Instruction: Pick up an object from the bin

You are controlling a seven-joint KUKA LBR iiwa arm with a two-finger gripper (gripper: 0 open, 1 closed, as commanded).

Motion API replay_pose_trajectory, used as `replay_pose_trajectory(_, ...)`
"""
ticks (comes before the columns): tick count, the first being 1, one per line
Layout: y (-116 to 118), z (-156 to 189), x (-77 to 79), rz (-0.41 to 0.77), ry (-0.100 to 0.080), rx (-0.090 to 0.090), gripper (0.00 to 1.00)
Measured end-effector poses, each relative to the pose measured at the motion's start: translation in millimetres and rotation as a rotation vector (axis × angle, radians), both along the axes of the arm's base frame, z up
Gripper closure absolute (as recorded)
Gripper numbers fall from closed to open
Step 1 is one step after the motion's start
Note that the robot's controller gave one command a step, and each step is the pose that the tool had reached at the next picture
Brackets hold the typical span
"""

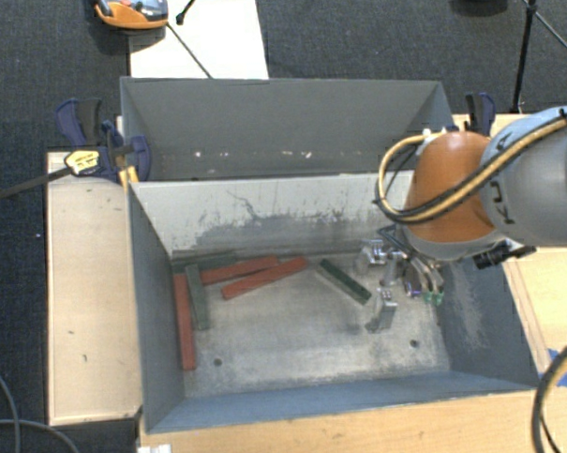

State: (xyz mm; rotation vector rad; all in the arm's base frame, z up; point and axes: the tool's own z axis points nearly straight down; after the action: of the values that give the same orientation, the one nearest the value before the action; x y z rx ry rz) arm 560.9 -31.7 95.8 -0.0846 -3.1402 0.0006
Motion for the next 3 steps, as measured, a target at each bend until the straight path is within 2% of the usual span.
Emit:
replay_pose_trajectory(1, 21.3, -18.2, 11.0, -0.073, -0.005, 0.005, 0.00)
replay_pose_trajectory(2, 20.4, -23.4, 16.0, -0.175, -0.007, 0.001, 1.00)
replay_pose_trajectory(3, 21.1, -22.3, 16.2, -0.178, -0.007, 0.001, 1.00)
